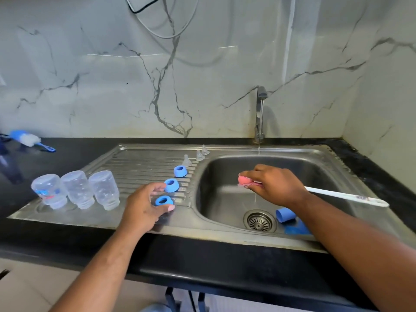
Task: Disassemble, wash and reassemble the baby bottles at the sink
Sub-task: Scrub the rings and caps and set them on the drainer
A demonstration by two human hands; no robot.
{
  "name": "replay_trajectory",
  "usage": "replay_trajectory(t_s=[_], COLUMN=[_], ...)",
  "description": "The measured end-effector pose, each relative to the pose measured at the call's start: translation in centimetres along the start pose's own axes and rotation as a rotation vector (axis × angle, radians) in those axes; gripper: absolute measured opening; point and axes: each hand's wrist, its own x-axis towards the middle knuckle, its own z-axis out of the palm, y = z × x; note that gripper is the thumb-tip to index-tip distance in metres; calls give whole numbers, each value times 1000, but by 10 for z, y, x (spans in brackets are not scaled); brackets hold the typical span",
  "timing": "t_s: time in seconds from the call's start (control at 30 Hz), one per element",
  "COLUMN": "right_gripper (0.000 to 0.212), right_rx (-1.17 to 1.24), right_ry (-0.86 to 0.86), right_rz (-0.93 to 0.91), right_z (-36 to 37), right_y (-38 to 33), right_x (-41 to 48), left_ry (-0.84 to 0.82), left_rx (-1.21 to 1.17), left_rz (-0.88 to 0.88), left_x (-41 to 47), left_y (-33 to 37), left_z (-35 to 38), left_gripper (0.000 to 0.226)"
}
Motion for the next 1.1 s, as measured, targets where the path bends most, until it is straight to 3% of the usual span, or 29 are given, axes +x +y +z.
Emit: replay_trajectory(t_s=[0.17, 0.27, 0.4, 0.57, 0.67, 0.8, 0.97, 1.1], right_gripper=[36, 34, 32, 32, 37, 35, 30, 32], right_rx=[61, 91, 122, 177, 159, 167, 215, 196], right_ry=[5, 28, 112, 177, 170, 163, 136, 104], right_rz=[102, 182, 281, 363, 377, 375, 387, 392], right_z=[0, -2, -5, -11, -6, 2, 9, 10], right_y=[23, 44, 69, 92, 101, 102, 100, 98], right_x=[1, -2, -3, -2, 0, 8, 10, 9], left_ry=[158, 119, -107, -459, -718, -1030, -1060, -1028], left_rx=[-41, -98, -101, 135, 409, 608, 787, 796], left_rz=[177, 269, 326, 334, 362, 253, 320, 338], left_x=[4, 13, 32, 62, 78, 94, 87, 85], left_y=[35, 76, 130, 166, 171, 168, 147, 135], left_z=[15, 51, 114, 208, 257, 307, 347, 353], left_gripper=[41, 36, 28, 31, 44, 66, 77, 51])
